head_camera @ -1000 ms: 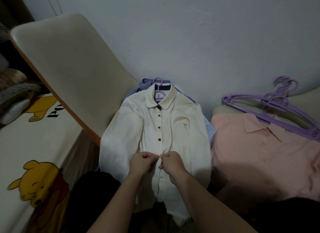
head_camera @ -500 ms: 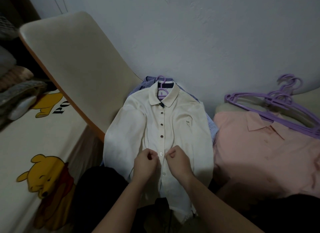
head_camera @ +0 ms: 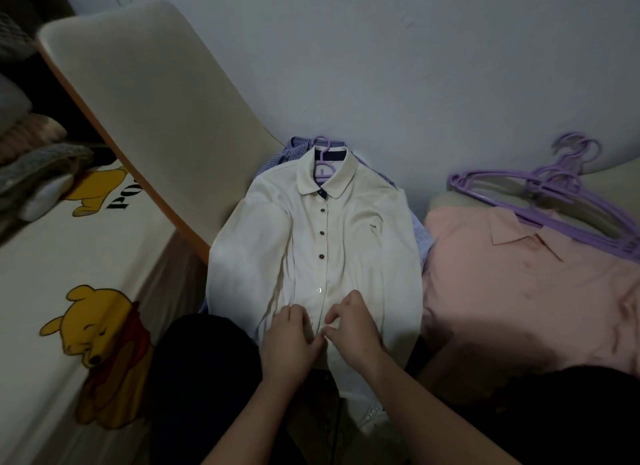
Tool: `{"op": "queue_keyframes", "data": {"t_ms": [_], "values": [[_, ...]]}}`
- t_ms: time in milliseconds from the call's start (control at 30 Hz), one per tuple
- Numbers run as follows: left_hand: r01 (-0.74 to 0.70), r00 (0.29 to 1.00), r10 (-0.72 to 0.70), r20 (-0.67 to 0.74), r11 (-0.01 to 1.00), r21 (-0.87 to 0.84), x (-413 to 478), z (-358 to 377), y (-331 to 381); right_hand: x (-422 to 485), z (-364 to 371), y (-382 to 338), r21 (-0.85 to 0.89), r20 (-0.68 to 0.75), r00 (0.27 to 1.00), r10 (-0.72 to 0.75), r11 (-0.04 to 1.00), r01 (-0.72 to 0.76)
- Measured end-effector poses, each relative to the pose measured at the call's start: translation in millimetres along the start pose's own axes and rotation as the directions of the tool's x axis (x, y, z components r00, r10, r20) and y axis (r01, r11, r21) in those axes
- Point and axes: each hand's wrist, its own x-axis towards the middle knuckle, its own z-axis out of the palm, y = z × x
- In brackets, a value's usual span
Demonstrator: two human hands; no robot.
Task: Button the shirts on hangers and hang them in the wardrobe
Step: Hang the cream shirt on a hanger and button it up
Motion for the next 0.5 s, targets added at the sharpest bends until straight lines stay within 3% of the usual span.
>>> {"op": "queue_keyframes", "data": {"t_ms": [200, 300, 500], "values": [[-0.003, 0.999, 0.007, -0.036, 0.995, 0.098, 6, 2, 7, 9, 11, 0, -0.077, -0.046, 0.996, 0.081, 0.993, -0.084], [0.005, 0.999, -0.002, -0.046, 0.998, 0.07, 6, -2, 8, 13, 15, 3, -0.042, -0.064, 0.987, 0.148, 0.988, -0.151], [0.032, 0.992, -0.038, -0.118, 0.998, -0.057, 3, -7, 5, 13, 16, 6, 0.025, -0.021, 0.99, 0.138, 0.99, -0.138]]}}
